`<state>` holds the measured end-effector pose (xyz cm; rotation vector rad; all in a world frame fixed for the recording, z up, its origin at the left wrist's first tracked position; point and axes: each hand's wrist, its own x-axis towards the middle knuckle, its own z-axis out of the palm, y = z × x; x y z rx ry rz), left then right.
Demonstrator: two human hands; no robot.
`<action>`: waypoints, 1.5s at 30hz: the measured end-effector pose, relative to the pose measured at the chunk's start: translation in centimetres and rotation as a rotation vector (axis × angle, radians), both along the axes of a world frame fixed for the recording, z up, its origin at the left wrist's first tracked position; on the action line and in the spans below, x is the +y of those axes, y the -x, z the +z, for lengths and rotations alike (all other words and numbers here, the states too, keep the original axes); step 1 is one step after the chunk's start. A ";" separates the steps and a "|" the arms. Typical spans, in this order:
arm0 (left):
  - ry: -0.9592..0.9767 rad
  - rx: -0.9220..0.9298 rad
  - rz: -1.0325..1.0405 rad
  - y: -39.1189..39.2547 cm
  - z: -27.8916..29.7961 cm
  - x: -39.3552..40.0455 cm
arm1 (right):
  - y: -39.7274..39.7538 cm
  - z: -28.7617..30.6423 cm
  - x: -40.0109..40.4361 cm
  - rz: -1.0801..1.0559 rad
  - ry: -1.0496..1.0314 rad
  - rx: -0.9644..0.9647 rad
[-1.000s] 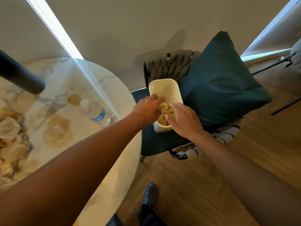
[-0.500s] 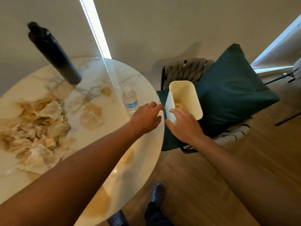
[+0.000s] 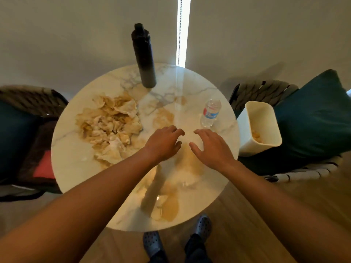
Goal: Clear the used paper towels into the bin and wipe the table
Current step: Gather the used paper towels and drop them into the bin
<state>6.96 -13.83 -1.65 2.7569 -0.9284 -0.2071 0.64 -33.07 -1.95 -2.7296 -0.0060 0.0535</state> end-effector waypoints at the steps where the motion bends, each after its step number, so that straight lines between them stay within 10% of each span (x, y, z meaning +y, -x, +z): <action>1: -0.001 0.000 0.021 0.1 -0.1 1.6 | -0.2 0.0 1.2 0.018 0.008 -0.004; 22: -0.006 0.084 0.445 3.1 -2.4 24.5 | -2.7 -3.0 19.9 0.448 0.040 0.045; 45: 0.028 0.085 0.390 1.4 -4.5 27.5 | -5.3 -5.4 23.9 0.412 -0.203 -0.026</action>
